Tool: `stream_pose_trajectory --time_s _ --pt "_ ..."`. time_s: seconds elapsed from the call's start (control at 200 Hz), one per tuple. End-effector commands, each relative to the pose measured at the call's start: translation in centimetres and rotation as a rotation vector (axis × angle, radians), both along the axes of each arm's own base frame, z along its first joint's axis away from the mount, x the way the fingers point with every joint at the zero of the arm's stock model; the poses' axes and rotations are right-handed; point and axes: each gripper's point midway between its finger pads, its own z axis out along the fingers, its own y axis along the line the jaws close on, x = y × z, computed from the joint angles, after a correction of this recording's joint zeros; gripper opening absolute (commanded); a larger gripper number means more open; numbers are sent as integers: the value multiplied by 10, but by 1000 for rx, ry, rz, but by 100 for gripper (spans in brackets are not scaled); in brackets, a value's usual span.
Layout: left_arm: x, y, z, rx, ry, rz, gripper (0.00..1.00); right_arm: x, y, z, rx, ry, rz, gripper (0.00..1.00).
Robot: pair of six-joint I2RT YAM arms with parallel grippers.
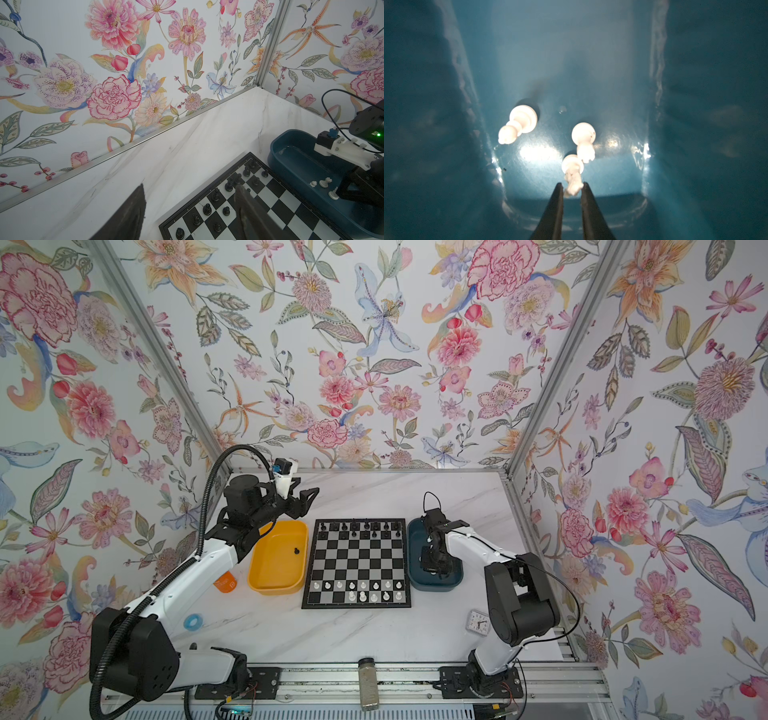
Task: Set up the chess pieces on the board
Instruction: 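Lower the open right gripper into the teal bin over a white piece, then close the right gripper on a white piece and lift it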
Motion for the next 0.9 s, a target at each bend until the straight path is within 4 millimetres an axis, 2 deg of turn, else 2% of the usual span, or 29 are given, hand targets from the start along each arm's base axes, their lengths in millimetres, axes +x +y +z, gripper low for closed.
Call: stream_pose_trajectory --time_s 0.0,0.295,0.546,0.891 --pt "1 2 8 0 -13 -13 69 7 -3 0 -15 -4 -15 17" --pt "0 2 7 0 -9 -14 69 6 -3 -3 -16 4 -12 13" --pt "0 3 6 0 -9 -11 69 6 -2 0 -14 2 -7 0" --pt "-3 4 4 -4 -12 -16 69 0 -2 20 -39 -6 18 0"
